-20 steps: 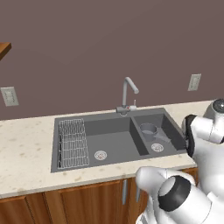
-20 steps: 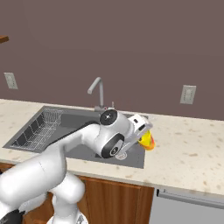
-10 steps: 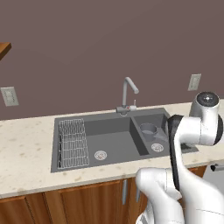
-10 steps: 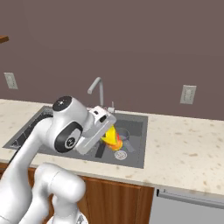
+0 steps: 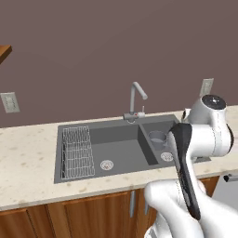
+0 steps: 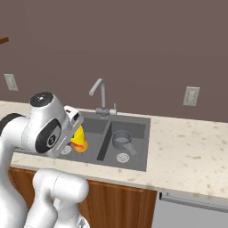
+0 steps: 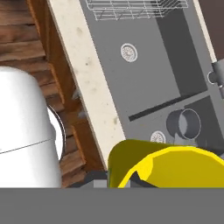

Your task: Move any existing items from the left basin to the right basin for drying. Then move the cup from the counter to the left basin of the sink for washing.

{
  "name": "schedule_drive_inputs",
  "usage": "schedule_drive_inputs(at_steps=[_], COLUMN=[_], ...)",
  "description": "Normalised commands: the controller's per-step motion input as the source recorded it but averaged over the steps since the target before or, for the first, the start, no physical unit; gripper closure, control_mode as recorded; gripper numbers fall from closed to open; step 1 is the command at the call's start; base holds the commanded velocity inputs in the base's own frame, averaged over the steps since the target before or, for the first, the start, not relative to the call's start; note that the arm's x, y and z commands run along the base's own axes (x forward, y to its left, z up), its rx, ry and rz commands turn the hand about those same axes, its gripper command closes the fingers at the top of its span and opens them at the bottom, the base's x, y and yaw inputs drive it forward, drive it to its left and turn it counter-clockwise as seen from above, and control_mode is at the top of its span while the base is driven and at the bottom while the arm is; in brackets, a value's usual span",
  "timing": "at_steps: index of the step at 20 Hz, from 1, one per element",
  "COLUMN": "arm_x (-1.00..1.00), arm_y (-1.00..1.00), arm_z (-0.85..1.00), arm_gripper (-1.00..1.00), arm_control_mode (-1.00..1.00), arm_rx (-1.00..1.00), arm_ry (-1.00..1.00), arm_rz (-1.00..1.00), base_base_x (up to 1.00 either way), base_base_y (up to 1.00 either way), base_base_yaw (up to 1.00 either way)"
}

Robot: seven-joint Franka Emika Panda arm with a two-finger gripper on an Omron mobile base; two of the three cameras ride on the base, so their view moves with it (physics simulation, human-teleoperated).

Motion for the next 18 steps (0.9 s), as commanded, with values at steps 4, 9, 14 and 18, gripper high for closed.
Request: schedule_drive_inputs(at_steps=[4, 9, 14, 18], arm_x=[0.07, 0.55, 0.74, 0.8], arm_y=[1.0, 1.0, 0.95, 0.29], arm_z=[-0.06, -0.17, -0.34, -0.51], arm_gripper=[1.0, 1.0, 1.0, 1.0], arm_control_mode=[-1.0, -1.0, -1.0, -1.0], arm_rx=[-0.01, -0.12, -0.13, -0.09], arm_ry=[0.04, 0.04, 0.06, 0.17], arm_rz=[0.41, 0.21, 0.12, 0.03], base_base_x=[0.0, 0.0, 0.0, 0.0], base_base_y=[0.0, 0.0, 0.0, 0.0], base_base_yaw=[0.0, 0.0, 0.0, 0.0])
